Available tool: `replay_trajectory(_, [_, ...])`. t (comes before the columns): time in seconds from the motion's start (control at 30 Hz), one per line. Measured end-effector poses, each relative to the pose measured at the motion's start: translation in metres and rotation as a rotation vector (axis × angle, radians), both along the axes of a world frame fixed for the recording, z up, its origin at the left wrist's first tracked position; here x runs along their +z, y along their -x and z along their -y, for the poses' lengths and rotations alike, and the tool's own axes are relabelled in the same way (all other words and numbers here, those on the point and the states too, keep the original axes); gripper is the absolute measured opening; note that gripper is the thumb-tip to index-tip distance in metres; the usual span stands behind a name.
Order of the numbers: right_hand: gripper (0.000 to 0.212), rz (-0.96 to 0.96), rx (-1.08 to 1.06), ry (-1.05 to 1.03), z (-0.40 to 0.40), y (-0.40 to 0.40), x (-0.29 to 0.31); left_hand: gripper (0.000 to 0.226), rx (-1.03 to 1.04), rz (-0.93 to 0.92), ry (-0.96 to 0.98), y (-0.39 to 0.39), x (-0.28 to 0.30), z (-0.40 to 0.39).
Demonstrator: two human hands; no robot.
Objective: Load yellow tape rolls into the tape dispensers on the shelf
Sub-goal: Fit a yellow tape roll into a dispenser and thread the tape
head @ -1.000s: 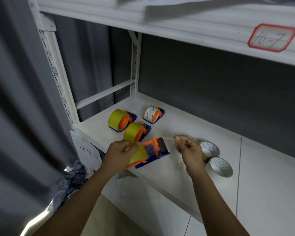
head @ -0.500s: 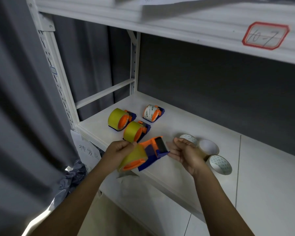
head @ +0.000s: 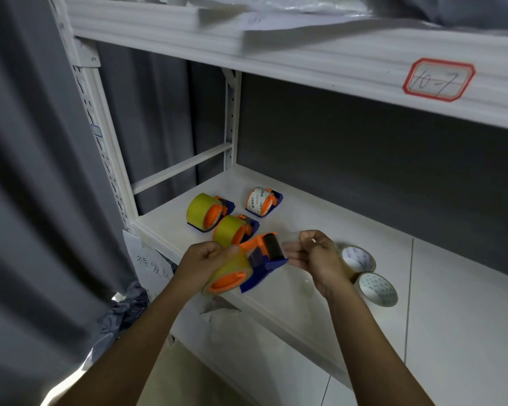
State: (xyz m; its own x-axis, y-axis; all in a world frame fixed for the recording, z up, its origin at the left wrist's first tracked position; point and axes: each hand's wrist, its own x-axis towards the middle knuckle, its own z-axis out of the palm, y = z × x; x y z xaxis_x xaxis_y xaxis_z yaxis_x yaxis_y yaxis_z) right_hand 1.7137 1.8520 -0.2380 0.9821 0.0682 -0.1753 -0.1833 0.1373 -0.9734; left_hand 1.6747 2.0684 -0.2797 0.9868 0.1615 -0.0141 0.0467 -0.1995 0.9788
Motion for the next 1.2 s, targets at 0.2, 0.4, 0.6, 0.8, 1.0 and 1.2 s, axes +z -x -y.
replay_trajectory(0.2, [0.014, 0.067, 0.044, 0.013, 0.001, -0.003, 0.009, 0.050, -0.124, -0.053, 0.017, -0.002, 0.008, -0.010])
replay_trajectory(0.4, [0.012, 0.110, 0.138, 0.024, -0.008, 0.002, 0.019, 0.029, 0.011, -0.091, -0.008, -0.005, 0.001, -0.005])
replay_trajectory(0.6, [0.008, 0.047, 0.109, -0.030, -0.010, 0.004, 0.025, 0.028, 0.190, -0.080, 0.106, -0.010, 0.001, -0.003])
replay_trajectory(0.8, [0.011, 0.047, -0.067, 0.165, -0.006, -0.005, 0.015, 0.032, 0.261, -0.042, 0.101, -0.013, 0.003, -0.012])
replay_trajectory(1.0, [0.029, -0.002, -0.259, 0.196, 0.013, -0.006, -0.002, 0.040, 0.347, 0.007, 0.020, -0.012, 0.002, -0.034])
replay_trajectory(1.2, [0.026, 0.122, -0.062, 0.286, -0.012, 0.001, 0.007, 0.046, 0.349, 0.060, -0.003, -0.014, 0.003, -0.032])
